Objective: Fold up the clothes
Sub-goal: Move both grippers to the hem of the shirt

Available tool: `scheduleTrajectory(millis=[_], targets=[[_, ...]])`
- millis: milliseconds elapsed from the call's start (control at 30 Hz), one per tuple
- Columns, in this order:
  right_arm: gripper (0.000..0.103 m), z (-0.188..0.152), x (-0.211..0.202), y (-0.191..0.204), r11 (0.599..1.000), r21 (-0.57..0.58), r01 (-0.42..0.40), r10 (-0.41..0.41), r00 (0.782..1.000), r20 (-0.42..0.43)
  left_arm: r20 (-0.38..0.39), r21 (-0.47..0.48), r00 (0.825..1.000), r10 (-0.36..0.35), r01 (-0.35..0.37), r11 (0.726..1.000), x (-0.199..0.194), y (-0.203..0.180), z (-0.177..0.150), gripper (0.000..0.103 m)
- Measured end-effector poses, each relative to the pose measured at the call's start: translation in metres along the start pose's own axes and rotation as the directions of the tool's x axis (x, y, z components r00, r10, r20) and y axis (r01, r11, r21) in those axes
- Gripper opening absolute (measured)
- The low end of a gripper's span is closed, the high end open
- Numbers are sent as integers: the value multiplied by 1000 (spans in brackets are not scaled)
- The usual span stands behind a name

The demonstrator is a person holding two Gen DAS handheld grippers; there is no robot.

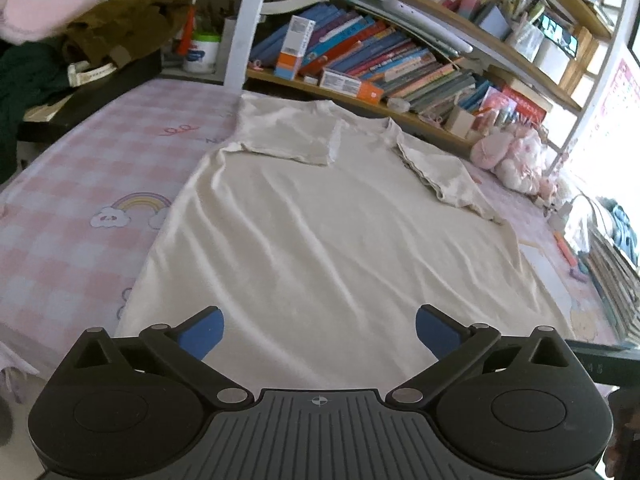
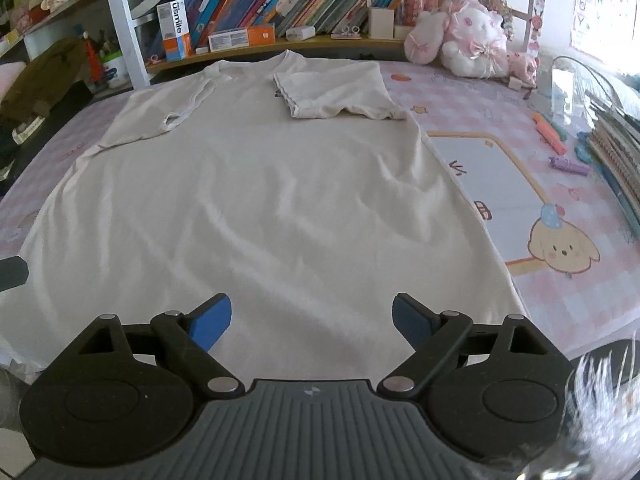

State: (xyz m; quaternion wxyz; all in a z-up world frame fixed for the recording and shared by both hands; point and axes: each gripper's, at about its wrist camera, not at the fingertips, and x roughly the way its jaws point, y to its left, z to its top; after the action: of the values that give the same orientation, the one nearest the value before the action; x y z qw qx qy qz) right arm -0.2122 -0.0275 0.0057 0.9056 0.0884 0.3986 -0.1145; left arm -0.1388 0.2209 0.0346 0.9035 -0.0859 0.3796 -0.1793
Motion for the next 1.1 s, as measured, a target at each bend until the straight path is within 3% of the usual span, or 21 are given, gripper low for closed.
scheduleTrajectory(millis=[167,433,633,833,1100], targets=[[89,-2,-3,0,1000,1,2,-2,1000,9,21,-13,999,-29,30,999,-5,-2,-2,103],[89,-2,-8,-9,1000,18,2,-2,1000,30,13,75,998,-59,57,996,-8,-20,-2,103],[89,-4,-11,-22,998,59,-11,9,1000,23,-28,71,996,79,-77,995,-5,-4,-1,101],[88,-3,-5,-51,982,177,-63,74,996,-58,-93,19,980,175,-174,985,-3,43,-7,77],[84,3,-3,-95,944,322,-72,123,982,-140,-188,-110,966,179,-202,973,2,95,-6,70]])
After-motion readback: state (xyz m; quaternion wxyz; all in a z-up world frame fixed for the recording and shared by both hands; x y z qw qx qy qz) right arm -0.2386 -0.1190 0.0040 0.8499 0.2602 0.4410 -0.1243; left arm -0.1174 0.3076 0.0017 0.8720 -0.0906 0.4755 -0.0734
